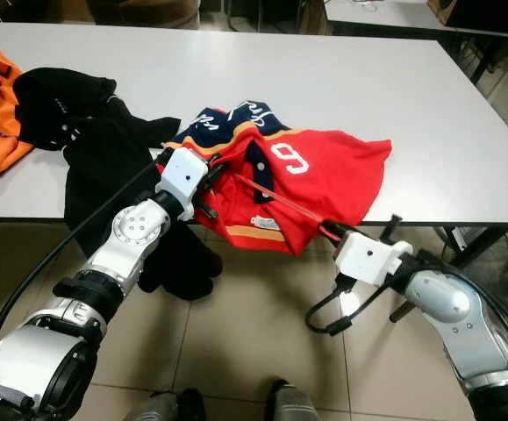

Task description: Hang hanger

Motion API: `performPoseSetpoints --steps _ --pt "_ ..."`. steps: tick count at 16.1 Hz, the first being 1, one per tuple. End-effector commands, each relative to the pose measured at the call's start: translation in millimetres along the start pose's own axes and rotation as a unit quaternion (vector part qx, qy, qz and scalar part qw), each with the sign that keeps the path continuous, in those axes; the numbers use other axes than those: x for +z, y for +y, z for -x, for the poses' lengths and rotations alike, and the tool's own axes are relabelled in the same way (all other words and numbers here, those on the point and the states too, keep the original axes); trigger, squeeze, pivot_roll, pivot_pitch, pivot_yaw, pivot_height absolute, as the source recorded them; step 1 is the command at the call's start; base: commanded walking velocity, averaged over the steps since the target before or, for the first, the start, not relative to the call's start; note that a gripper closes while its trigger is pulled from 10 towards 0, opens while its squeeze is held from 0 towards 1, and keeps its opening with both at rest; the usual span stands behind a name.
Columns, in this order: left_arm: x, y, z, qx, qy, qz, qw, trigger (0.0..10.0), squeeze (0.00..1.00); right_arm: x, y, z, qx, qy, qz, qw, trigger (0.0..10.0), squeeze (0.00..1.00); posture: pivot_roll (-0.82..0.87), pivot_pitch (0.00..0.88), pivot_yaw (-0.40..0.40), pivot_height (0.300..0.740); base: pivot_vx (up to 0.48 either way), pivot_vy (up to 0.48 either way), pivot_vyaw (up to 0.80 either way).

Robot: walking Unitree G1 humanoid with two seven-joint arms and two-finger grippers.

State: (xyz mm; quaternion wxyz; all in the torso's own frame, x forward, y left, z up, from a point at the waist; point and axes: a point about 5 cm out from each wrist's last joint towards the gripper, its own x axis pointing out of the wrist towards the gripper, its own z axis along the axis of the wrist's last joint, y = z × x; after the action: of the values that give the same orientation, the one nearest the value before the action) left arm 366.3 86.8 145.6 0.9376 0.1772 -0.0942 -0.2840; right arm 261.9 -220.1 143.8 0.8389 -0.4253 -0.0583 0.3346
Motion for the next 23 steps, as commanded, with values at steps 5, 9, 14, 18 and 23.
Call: performPoseSetpoints --steps 5,9,14,18,23 --pt "4.7 2.7 -2.6 0.005 -0.009 0.002 1.000 10.0 0.00 5.7 13.2 -11.0 0.032 -0.038 -0.003 0.999 0.0 0.00 -0.27 0.082 0.041 0.740 0.000 0.000 0.00" --pt "10.1 3.9 -6.4 0.007 -0.017 0.007 1.000 10.0 0.00 11.7 30.4 -40.7 0.073 -0.068 0.017 0.995 0.0 0.00 -0.28 0.085 0.054 0.740 0.000 0.000 0.00" --pt "10.7 4.9 -5.9 0.007 -0.021 0.011 1.000 10.0 0.00 -0.9 2.0 -49.5 0.060 -0.024 0.184 0.981 0.0 0.00 -0.27 0.091 0.057 0.740 0.000 0.000 0.00" --pt "9.6 4.4 -5.1 0.005 -0.020 0.013 1.000 10.0 0.00 -5.5 -8.7 -52.3 0.060 -0.021 0.256 0.965 0.0 0.00 -0.28 0.097 0.060 0.740 0.000 0.000 0.00" --pt "12.1 -1.2 -8.6 -0.010 -0.023 0.038 0.999 10.0 0.00 -8.7 -2.8 -75.7 0.039 -0.026 0.309 0.950 0.0 0.00 -0.28 0.101 0.067 0.740 0.000 0.000 0.00"
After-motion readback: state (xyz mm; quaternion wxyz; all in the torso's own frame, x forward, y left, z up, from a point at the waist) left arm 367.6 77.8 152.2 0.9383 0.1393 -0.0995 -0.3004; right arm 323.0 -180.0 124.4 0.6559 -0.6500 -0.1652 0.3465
